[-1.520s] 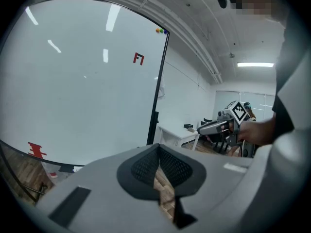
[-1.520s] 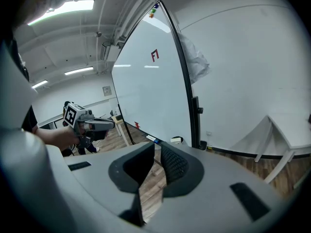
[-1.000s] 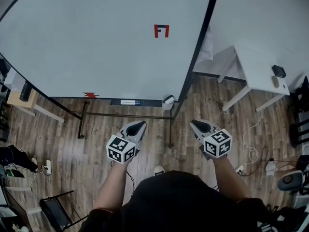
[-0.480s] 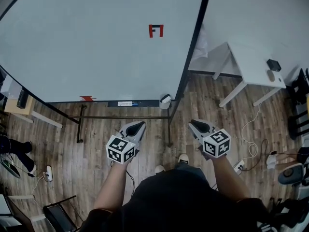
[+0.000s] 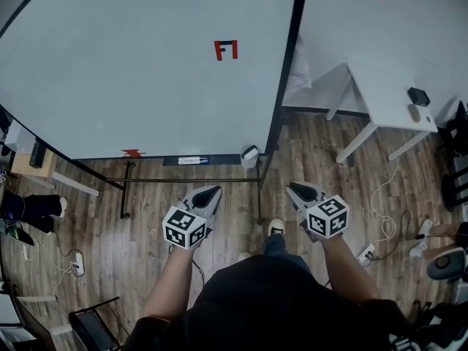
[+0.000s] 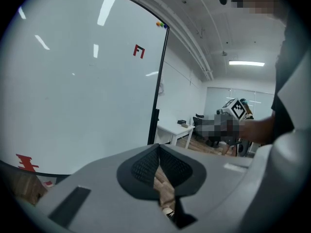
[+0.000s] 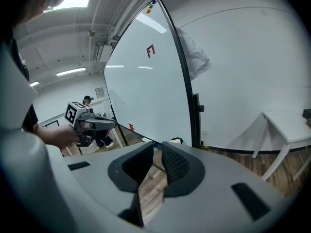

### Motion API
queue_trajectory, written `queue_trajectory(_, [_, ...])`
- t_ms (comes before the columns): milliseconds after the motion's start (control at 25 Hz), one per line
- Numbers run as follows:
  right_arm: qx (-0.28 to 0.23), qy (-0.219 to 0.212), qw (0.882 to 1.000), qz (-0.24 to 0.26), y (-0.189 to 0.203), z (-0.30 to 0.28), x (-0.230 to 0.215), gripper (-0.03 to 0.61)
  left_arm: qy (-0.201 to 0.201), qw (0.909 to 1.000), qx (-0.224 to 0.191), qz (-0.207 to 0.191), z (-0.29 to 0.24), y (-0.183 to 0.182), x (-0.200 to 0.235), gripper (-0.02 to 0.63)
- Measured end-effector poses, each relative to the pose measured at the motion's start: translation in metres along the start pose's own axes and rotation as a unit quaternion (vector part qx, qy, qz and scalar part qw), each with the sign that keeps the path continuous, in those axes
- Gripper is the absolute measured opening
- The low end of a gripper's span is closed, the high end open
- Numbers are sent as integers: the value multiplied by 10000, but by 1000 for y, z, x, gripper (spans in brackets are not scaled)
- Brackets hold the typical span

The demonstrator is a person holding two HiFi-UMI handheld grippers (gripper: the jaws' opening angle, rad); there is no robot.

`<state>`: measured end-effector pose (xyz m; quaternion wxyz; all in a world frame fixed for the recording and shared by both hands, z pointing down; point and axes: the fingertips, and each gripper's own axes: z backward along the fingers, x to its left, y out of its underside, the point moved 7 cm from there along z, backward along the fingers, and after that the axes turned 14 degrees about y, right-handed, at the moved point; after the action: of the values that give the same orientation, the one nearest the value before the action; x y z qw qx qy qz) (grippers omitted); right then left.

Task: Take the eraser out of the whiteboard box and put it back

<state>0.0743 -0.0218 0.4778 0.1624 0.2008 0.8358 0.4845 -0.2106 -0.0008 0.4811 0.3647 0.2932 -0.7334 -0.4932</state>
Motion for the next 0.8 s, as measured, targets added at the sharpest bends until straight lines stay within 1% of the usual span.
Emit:
queue_trajectory(160, [45,-52,10000,-25,0,-11,-9,51,21,10000,74,-7,-11,-3,5,14])
queue_trajectory(800, [229,-224,9995,-41,-5,-42,-44,54,-7,9995,259,203,-60,-5,33,14])
